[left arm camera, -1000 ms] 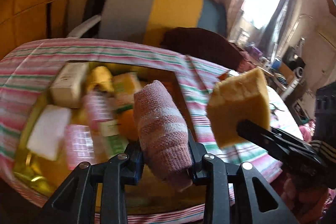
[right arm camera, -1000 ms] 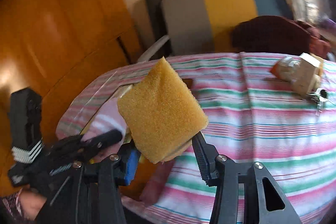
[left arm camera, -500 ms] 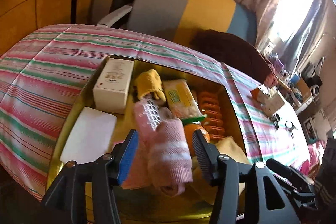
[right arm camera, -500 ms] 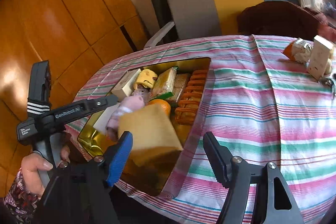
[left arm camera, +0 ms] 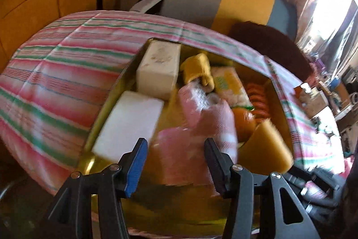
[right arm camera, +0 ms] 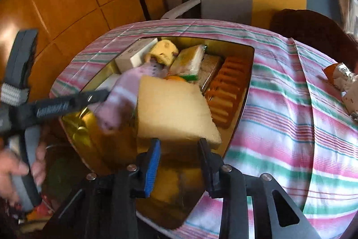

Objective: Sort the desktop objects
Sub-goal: 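Carry the sponge and pink cloth roll into the gold tray and open both tools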

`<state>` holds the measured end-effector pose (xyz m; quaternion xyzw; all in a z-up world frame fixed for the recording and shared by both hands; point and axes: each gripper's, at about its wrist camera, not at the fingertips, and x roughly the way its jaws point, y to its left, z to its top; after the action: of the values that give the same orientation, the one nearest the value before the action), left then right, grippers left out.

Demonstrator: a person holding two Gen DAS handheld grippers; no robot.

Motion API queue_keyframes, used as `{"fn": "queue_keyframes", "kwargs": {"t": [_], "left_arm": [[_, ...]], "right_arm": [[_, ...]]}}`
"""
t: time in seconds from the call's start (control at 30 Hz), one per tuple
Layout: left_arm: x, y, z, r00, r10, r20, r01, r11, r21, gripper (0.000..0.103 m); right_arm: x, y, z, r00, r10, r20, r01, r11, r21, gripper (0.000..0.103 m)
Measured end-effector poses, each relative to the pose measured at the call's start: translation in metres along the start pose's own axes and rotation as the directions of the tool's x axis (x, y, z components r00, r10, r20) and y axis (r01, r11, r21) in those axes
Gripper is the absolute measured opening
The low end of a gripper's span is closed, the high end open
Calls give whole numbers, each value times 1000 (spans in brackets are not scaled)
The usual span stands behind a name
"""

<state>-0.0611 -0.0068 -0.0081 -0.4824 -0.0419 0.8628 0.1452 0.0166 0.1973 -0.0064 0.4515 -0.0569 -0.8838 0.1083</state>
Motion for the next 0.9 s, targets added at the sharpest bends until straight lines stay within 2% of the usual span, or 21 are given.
{"fn": "queue_keyframes", "kwargs": {"t": [0.1, 0.2, 0.27, 0.33, 0.4, 0.47, 0.53, 0.6, 0.67, 0.7, 0.73, 0.77, 0.8, 0.87, 0.9], "left_arm": [[-11, 9, -4, 1000, -8, 27, 9, 1000, -15, 52], [-23, 17, -4, 996, -44, 75, 47, 998, -40, 52], [-27, 15, -3, 991, -103, 89, 106, 994, -35, 53], [-26, 4, -2, 989, -126, 79, 126, 992, 5, 53], [-19, -14, -6, 995, -78, 64, 73, 993, 88, 53], [-9, -22, -9, 999, -21, 40, 16, 992, 127, 53], [-1, -19, -8, 999, 26, 31, -30, 992, 123, 53], [2, -10, 1, 997, 58, 56, -63, 993, 98, 54], [5, -4, 12, 991, 115, 75, -121, 989, 81, 50], [7, 0, 17, 992, 105, 65, -109, 992, 60, 49], [9, 6, 21, 997, 58, 49, -59, 998, 24, 49], [7, 11, 24, 999, 9, 41, -8, 1000, -22, 49], [4, 15, 25, 999, -13, 48, 15, 999, -49, 49], [-9, 15, 23, 996, -11, 91, 16, 999, -52, 50], [-15, 14, 21, 993, -10, 116, 16, 998, -54, 50]], "right_arm": [[-13, -2, 3, 997, 75, 36, -76, 997, 26, 38], [-32, 3, 7, 993, 59, 98, -59, 998, -11, 38], [-36, 6, 9, 993, 50, 110, -48, 999, -24, 38], [-34, 11, 11, 994, 51, 96, -47, 998, -44, 38], [-25, 18, 10, 998, 29, 62, -25, 997, -68, 36], [-15, 22, 10, 1000, 7, 28, -5, 996, -89, 35], [-5, 25, 9, 1000, -8, -6, 7, 995, -100, 35], [2, 29, 10, 1000, -22, -2, 22, 991, -130, 35], [8, 33, 15, 999, -42, 8, 42, 988, -152, 35], [12, 33, 18, 999, -47, 18, 49, 987, -150, 35], [13, 32, 20, 999, -39, 20, 42, 990, -137, 35], [11, 29, 21, 1000, -16, 22, 18, 994, -112, 37], [6, 24, 21, 999, 29, 29, -27, 997, -71, 37], [-11, 13, 17, 993, 83, 81, -82, 997, -11, 37], [-19, 9, 14, 990, 85, 111, -85, 996, 2, 39]]}}
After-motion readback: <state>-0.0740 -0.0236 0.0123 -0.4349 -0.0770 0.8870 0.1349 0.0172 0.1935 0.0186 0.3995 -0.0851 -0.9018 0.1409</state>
